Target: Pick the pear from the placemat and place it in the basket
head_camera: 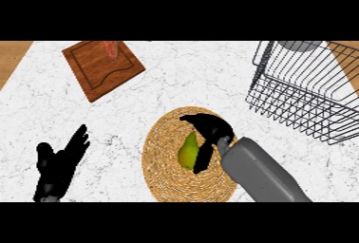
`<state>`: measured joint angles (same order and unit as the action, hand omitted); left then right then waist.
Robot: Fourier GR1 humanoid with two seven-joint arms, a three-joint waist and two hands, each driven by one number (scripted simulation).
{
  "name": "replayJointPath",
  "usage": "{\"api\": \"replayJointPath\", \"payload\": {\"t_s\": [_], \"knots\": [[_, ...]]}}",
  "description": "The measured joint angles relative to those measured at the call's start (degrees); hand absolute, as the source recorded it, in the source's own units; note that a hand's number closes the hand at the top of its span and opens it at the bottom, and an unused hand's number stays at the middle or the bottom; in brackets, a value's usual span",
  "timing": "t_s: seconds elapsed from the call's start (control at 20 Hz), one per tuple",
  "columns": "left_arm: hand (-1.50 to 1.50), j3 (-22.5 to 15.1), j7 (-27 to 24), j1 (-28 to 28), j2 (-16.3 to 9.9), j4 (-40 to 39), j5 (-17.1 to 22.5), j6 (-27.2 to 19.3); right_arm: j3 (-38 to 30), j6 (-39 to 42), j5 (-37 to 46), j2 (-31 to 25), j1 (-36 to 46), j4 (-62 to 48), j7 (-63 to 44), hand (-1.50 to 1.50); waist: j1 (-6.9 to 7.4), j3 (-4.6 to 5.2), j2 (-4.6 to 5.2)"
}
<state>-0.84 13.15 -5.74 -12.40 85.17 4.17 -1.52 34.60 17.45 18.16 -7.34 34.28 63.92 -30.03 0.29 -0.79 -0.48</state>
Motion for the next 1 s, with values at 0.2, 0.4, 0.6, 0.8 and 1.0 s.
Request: {"api": "replayJointPath", "payload": {"t_s": [0.2, 0.4, 0.6, 0.8, 1.0], "knots": [[0.00, -0.1, 1.2, 0.2, 0.1, 0.2, -0.1, 0.2, 1.1, -1.2, 3.8, 0.3, 0.8, -1.1, 3.3, 1.50, -0.02, 0.14, -0.13], [0.00, 1.0, 1.6, 0.3, -0.4, 0.3, 0.9, 1.3, 1.8, -1.5, 7.0, 0.9, 1.6, -1.7, 5.0, 1.50, 0.02, 0.15, -0.05], [0.00, 0.8, 1.5, 0.5, -0.2, 0.1, 0.3, 1.2, 1.8, -5.3, 11.1, 3.5, 2.6, -4.6, -0.5, 1.50, 0.11, 0.15, 0.00], [0.00, 0.7, 1.3, 0.5, 0.0, 0.3, 0.4, 1.2, 1.0, -11.8, 15.9, 5.9, 5.7, -8.2, -16.0, 1.50, 0.44, 0.27, -0.01], [0.00, 0.4, 1.4, 1.2, 0.1, 0.1, 0.3, 1.8, 2.9, -16.6, 18.1, 6.7, 9.6, -9.9, -27.7, 1.50, 1.32, 0.29, 0.15]]}}
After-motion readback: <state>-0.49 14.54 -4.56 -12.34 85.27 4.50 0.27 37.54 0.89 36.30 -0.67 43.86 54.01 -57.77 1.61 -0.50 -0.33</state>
